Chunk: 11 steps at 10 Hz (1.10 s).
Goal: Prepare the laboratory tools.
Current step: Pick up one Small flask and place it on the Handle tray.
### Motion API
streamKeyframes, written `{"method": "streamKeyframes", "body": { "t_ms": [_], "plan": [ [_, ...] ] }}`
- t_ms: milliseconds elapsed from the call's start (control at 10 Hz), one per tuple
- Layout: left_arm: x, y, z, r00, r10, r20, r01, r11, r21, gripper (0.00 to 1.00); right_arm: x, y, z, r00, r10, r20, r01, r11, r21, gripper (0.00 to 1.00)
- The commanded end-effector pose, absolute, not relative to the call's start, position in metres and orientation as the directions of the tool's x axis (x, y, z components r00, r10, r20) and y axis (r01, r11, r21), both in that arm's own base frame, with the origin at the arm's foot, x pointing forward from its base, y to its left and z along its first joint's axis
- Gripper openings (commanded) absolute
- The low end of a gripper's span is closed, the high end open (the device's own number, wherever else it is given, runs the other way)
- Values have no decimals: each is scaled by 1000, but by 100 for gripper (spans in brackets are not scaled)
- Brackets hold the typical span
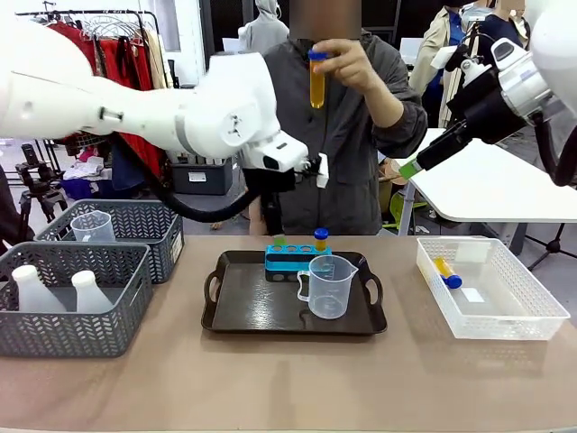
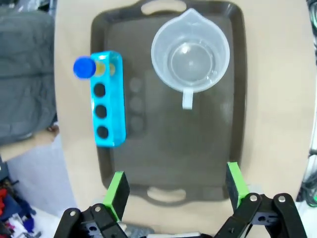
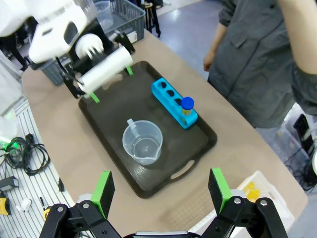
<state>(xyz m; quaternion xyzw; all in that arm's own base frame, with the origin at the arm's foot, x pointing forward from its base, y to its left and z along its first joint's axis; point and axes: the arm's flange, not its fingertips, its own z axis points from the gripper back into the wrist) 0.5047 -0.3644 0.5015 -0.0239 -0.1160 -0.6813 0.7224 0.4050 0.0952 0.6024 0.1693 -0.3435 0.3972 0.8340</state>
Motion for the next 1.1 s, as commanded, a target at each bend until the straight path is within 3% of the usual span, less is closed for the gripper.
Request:
{"method": "streamKeyframes", "body": {
  "t_ms": [0,300,600,1000],
  "plan": [
    [490,-333,516,157,-966,205,977,182,108,100,406,95,603,444,530,723,-784,620,28,100],
    [483,-279,552,375,-915,147,904,396,159,100,406,95,603,444,530,723,-784,620,28,100],
    [471,-216,583,637,-763,111,736,645,207,100,406,95,603,444,530,723,-784,620,28,100],
    [444,-126,584,816,-570,97,552,817,166,100,406,95,603,444,530,723,-784,620,28,100]
  ]
}}
